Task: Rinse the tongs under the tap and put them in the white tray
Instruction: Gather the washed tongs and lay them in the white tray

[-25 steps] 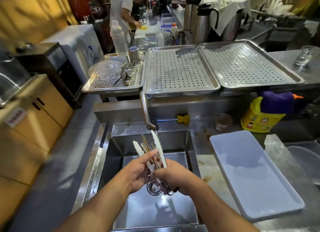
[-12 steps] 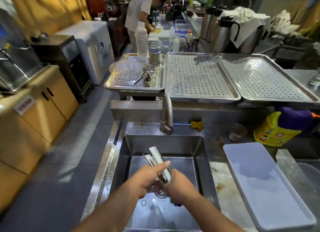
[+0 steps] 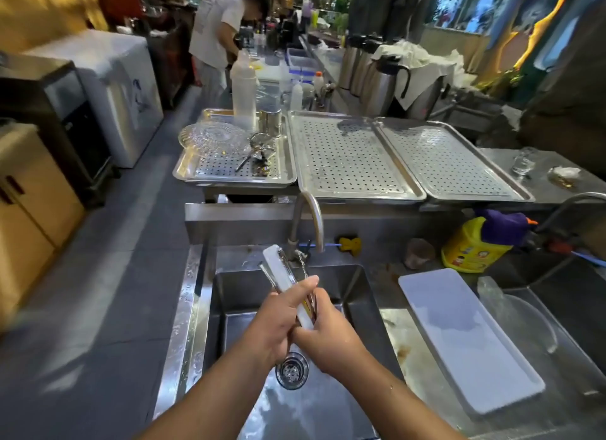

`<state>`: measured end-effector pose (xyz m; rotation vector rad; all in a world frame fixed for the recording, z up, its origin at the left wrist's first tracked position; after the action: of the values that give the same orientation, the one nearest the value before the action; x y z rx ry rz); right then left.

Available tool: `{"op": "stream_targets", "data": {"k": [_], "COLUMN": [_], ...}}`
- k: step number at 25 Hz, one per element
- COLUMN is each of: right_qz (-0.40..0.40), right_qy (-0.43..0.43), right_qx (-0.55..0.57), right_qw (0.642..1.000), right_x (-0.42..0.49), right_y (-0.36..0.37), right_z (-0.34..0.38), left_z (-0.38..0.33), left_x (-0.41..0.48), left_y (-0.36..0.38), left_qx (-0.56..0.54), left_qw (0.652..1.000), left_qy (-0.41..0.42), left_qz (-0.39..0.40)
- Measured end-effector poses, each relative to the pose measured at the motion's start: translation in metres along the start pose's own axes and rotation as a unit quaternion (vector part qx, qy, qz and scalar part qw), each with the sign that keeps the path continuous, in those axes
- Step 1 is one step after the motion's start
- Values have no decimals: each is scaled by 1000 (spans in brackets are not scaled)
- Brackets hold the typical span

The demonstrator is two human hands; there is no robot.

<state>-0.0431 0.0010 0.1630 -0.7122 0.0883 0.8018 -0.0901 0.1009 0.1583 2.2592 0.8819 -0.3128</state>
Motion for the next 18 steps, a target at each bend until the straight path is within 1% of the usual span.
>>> {"op": "stream_targets", "data": {"k": [2,6,9,10,11,14,16,18], "right_qz": [-3,-4,-8,2,14,55,83,98], "right_qy": [-11,-19,-10,-12,-13,3,14,25], "right_qx": [39,48,86,114,141,208,263,308], "right_qw": [999,999,996,993,990,977,961,946], "right_x": [3,-2,-5,-5,-3,-1,0,1], "right_y": [-6,-20,-28,-31,-35,-50,-62,-76], "right_z": [5,-2,-21,-27,-33,-54,-67,-74], "left_z": [1,5,18,21,26,40,46,52], "left_x": [0,10,18,20,23,32,35,40], "left_y": [5,14,26,31,35,52,63,72], "left_qx": [34,89,91,91,114,238,246,223], "left_qw": [999,995,994,994,991,966,961,962], "left_qy": [-11,9,-10,-19,-25,-18,-20,-29], "left_qz": [40,48,53,54,59,96,126,151]}}
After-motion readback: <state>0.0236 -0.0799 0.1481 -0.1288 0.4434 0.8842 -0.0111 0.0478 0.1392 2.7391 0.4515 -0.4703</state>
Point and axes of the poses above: each hand's wrist, its own x-axis towards the middle knuckle, its own y-axis out of the palm, z = x × y, the point moved 2 cm from there along x, towards the middle knuckle, and after that the axes turned 7 degrees about y, right-handed, at the moved point
